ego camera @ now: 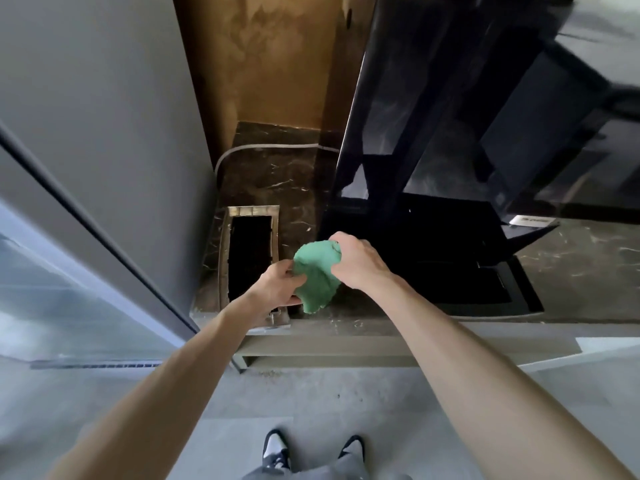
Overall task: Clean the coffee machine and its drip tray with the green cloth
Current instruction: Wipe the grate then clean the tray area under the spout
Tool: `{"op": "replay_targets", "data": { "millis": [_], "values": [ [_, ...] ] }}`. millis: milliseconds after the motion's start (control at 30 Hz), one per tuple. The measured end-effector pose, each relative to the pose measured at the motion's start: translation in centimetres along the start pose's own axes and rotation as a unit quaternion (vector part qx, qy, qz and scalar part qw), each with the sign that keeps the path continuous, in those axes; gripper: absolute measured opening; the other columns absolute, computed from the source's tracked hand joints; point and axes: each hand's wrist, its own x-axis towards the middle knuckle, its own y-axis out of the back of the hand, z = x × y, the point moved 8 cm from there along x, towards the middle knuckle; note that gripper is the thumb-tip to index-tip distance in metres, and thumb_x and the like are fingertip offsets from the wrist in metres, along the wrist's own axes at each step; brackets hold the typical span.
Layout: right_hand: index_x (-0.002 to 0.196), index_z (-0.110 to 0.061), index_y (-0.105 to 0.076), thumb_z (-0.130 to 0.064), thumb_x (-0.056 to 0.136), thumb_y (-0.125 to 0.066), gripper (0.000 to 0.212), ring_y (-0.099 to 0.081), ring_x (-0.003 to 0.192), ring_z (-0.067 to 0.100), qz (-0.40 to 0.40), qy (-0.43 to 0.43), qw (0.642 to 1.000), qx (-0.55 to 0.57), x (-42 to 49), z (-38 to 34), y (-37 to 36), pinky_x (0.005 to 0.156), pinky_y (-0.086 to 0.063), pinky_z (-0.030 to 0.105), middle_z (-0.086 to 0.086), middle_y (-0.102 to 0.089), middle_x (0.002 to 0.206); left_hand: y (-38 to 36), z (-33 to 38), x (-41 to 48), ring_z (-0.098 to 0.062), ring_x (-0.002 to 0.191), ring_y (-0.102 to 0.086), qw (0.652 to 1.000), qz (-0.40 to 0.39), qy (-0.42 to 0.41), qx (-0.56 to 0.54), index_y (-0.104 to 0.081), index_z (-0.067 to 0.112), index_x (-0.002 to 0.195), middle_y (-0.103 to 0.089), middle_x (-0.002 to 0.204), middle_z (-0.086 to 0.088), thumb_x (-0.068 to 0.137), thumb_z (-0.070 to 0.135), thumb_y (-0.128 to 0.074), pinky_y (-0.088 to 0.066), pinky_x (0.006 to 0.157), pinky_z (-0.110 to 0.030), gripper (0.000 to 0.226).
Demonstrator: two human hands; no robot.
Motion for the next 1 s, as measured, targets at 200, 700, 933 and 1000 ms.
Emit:
{"op": "replay_targets", "data": {
  "millis": [200, 700, 933, 1000],
  "values": [
    [0.152, -0.031, -0.040, -0.009, 0.088, -0.058, 0.070, -0.058, 0.122, 0.029, -0.072, -0.006, 0.996, -0.051, 2.4, 0.7, -3.0, 0.095, -0.050, 0.040, 0.004, -0.056, 0.142, 3.5, 0.5, 1.2, -0.014, 0.096, -0.064, 0.968, 0.093, -0.090, 0.213, -0.061, 0.017, 0.138, -0.074, 0.120, -0.004, 0.101, 0.028, -0.060, -0.047, 0.082, -0.021, 0.039],
    [0.132, -0.023, -0.064, -0.022, 0.097, -0.056, 0.036, -0.071, 0.095, 0.023, -0.081, 0.038, 0.996, -0.013, 4.1, -4.3, -8.7, 0.083, -0.056, 0.033, 0.001, -0.070, 0.124, 13.7, -2.7, -2.4, -0.011, 0.091, -0.069, 0.956, 0.238, -0.084, 0.151, -0.073, 0.020, 0.108, -0.074, 0.099, 0.007, 0.098, 0.034, -0.061, -0.055, 0.077, -0.025, 0.021],
    [0.152, -0.008, -0.040, -0.017, 0.096, -0.061, 0.061, -0.072, 0.072, 0.014, -0.149, -0.080, 0.971, 0.167, 4.3, -4.4, -12.7, 0.061, -0.059, 0.025, 0.004, -0.068, 0.092, 15.1, -6.2, -3.5, -0.022, 0.101, -0.069, 0.955, 0.242, 0.001, 0.173, -0.070, 0.017, 0.125, -0.075, 0.104, 0.001, 0.094, 0.038, -0.067, -0.054, 0.094, -0.031, 0.038],
    [0.149, -0.006, -0.042, -0.018, 0.095, -0.063, 0.060, -0.071, 0.069, 0.012, -0.152, -0.101, 0.959, 0.215, 4.2, -4.5, -13.2, 0.053, -0.056, 0.022, 0.007, -0.067, 0.104, 14.5, -6.6, -3.6, -0.028, 0.097, -0.071, 0.956, 0.215, 0.013, 0.198, -0.078, 0.022, 0.104, -0.078, 0.099, -0.002, 0.094, 0.032, -0.062, -0.056, 0.086, -0.034, 0.021]
  ]
}}
